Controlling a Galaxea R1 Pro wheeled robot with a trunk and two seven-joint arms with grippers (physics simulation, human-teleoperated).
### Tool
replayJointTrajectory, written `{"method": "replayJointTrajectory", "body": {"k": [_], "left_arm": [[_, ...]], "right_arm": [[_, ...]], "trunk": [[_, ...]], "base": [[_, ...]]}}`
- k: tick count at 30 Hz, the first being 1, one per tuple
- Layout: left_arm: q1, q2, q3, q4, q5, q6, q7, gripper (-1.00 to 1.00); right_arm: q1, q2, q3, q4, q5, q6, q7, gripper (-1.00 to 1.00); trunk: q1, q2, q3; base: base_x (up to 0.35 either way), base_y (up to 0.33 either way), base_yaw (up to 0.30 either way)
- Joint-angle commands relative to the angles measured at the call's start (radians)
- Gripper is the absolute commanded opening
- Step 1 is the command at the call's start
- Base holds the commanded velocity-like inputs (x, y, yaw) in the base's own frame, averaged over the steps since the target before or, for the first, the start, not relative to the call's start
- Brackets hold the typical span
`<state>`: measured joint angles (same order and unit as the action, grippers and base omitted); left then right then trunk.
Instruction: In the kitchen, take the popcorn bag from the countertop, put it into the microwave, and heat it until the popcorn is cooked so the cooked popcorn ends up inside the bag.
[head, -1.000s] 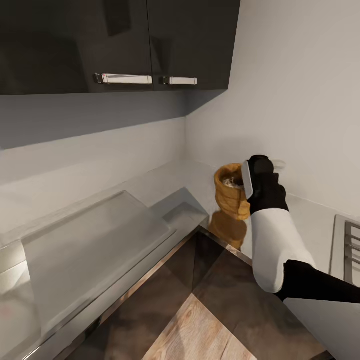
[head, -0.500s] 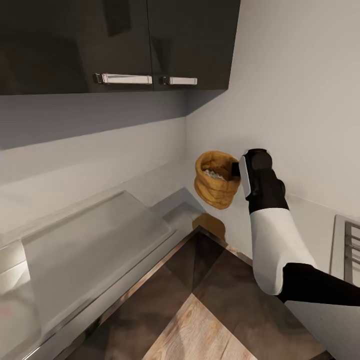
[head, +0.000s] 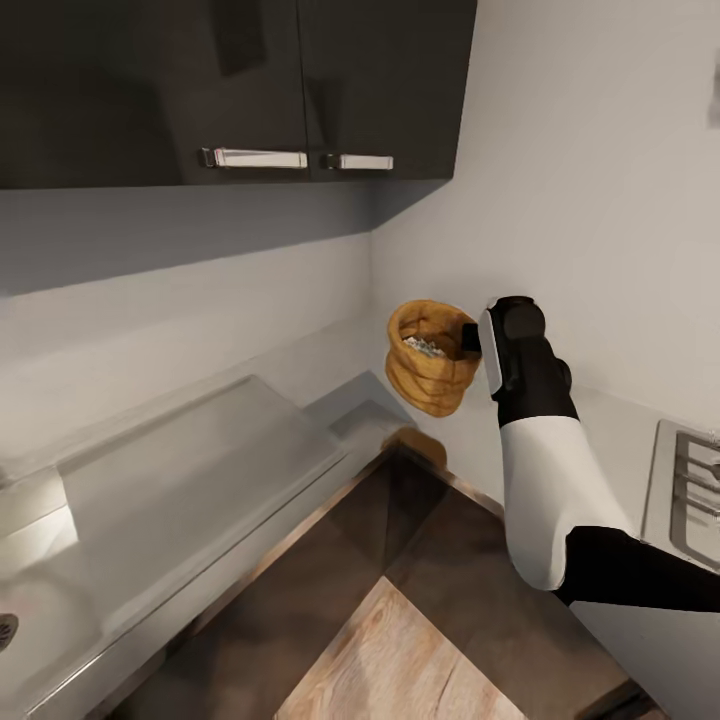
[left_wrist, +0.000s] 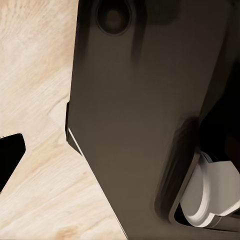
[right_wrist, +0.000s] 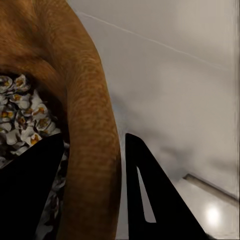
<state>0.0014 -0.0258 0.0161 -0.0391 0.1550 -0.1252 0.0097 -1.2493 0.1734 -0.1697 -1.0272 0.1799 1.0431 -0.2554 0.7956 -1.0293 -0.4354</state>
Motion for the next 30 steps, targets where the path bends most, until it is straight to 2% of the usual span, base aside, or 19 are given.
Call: {"method": "replayJointTrajectory", "body": {"k": [1,30], "left_arm": [[0.000,-0.001,0.001,-0.001,0.005,-0.003,0.002,1.00],[0.000,-0.002,-0.001,0.000,0.003,-0.008,0.004,1.00]], "right_arm": [[-0.001,0.001,-0.002,-0.001,0.007,0.004,0.004,-1.00],[-0.001,0.001,-0.011,0.012,0.017,0.004,-0.006,-1.00]], "trunk": [[-0.001,-0.001,-0.001],[-0.001,-0.001,-0.001]], "base": [[-0.341,0.000,0.000],[-0.347,0.000,0.000]]}}
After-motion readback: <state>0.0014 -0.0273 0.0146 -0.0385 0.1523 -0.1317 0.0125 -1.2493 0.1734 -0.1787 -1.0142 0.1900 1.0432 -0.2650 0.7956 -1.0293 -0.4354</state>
